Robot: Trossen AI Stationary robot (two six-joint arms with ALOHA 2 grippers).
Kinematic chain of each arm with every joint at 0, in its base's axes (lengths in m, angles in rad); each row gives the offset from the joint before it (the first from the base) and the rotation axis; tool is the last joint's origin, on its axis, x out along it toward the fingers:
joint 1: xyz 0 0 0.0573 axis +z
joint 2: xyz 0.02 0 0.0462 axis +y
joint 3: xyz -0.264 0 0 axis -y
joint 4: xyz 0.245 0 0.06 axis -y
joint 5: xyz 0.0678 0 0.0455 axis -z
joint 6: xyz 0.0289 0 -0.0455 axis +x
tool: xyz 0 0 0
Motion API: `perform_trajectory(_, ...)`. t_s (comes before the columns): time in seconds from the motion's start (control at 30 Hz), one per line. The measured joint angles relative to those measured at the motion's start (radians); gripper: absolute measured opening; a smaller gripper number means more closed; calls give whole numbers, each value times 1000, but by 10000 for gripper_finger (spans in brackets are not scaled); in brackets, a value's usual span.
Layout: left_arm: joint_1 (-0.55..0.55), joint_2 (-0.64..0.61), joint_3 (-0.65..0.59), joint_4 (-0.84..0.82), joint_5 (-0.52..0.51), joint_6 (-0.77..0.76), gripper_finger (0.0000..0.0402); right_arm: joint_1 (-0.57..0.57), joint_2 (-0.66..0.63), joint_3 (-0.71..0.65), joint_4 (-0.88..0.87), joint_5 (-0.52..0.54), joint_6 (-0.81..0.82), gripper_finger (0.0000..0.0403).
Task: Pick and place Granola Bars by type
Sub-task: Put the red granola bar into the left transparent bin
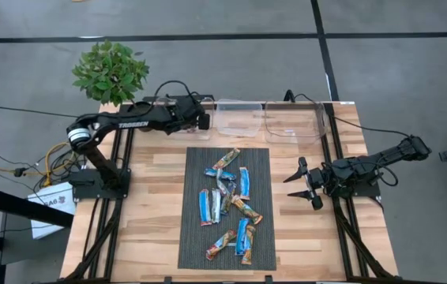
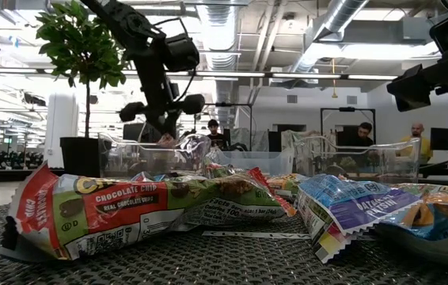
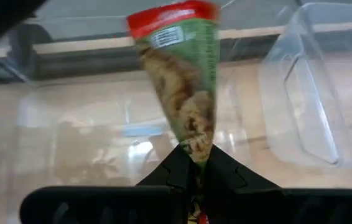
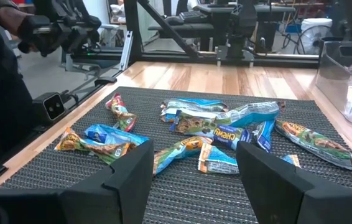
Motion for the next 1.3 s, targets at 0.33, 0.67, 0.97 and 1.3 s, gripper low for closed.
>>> perform_trajectory(0.33,0,87,0,119,56,9,18,0,0,0,0,-1,0,221)
perform_trajectory(0.67,10,107,0,172,54,25,18,0,0,0,0,0,0,221)
perform_trajectory(0.97,16,107,0,171,91,20,27,0,0,0,0,0,0,221)
perform_trajectory(1.3,16,107,0,171,106,19,86,0,0,0,0,0,0,221)
